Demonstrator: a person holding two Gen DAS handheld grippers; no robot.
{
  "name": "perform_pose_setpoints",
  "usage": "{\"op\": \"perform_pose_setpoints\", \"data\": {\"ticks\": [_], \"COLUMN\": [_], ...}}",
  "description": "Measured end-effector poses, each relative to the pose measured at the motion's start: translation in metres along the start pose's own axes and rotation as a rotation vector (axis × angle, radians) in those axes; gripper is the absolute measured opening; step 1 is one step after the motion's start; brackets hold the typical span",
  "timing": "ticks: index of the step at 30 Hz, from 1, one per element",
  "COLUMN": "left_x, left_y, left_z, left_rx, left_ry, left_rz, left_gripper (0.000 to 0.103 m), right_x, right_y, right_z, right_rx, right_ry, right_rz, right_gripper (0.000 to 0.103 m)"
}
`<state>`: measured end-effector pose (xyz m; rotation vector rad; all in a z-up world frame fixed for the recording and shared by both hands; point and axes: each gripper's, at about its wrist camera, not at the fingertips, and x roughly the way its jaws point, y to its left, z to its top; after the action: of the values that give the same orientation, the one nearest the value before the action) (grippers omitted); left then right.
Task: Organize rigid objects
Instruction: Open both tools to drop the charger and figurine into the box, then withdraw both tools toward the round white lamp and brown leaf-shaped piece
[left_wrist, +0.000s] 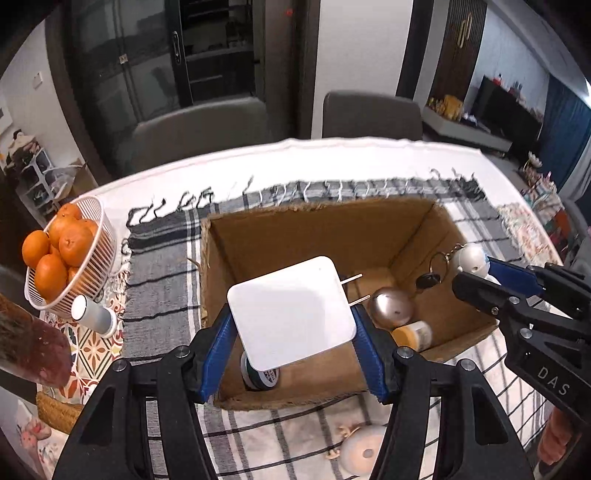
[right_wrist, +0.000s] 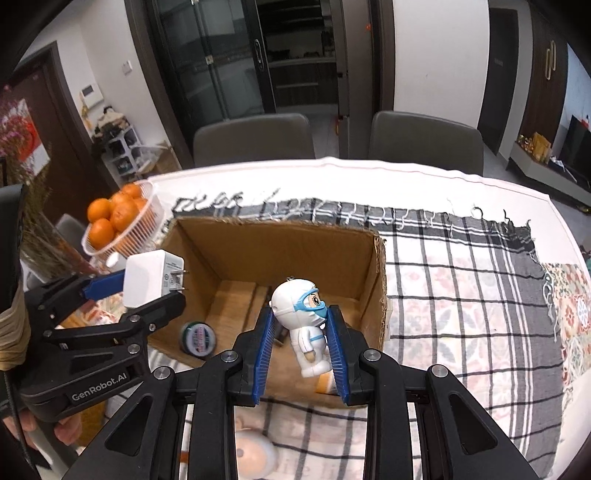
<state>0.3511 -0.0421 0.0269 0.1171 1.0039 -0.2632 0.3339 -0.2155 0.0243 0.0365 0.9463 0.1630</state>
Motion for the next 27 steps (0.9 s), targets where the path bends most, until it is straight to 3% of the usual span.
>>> {"op": "perform_pose_setpoints", "data": {"ticks": [6, 12, 15, 27], "left_x": [0.025, 0.036, 0.032, -0.023], "left_y": [0.003, 0.003, 0.002, 0.003], "left_z": [-0.002, -0.004, -0.003, -0.022], "left_rx": [-0.013, -0.031, -0.029, -0.071], "left_ry": [0.096, 0.138, 0.125, -0.024], "left_rz": [-0.045, -0.042, -0.021, 0.061], "left_gripper": [0.061, 0.061, 0.07, 0.072], "right_x": [0.024, 0.041, 0.045, 0.008], "right_y": [-0.003, -0.007, -0.01, -0.007], "right_z": [-0.003, -0.005, -0.006, -0.019], "right_rx": [0.0, 0.016, 0.028, 0.046], "right_ry": [0.082, 0.142, 0.16, 0.064], "right_rz": [0.029, 0.047, 0.058, 0.047], "right_gripper": [0.03, 0.03, 0.031, 0.032]}}
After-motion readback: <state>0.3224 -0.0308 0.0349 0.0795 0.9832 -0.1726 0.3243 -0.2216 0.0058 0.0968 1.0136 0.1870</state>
